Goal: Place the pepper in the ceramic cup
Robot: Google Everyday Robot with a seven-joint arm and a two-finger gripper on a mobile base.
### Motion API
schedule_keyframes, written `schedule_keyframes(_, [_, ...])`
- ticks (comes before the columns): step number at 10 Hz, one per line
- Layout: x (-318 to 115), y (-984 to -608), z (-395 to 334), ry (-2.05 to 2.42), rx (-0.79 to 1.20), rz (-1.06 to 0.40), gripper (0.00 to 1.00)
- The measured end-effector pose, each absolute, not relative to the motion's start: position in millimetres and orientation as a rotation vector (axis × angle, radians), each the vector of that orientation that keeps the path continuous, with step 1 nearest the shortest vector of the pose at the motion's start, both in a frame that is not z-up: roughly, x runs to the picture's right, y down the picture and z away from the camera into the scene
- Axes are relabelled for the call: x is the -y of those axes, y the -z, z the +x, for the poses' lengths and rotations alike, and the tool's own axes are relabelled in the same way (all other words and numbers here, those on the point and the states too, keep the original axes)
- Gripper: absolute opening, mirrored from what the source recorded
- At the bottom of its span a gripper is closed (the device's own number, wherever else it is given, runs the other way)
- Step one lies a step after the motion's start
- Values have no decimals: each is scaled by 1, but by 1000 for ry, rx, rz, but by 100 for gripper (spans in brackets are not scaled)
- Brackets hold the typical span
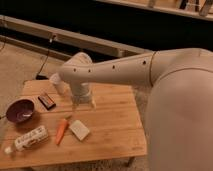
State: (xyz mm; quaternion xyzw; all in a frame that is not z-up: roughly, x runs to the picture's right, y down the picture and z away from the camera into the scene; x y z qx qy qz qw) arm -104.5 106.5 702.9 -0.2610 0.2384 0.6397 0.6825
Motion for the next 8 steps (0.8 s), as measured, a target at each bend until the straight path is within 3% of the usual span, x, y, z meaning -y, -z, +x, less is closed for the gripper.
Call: schedule_keyframes(8, [-166,-721,-217,-1375,-491,-501,65])
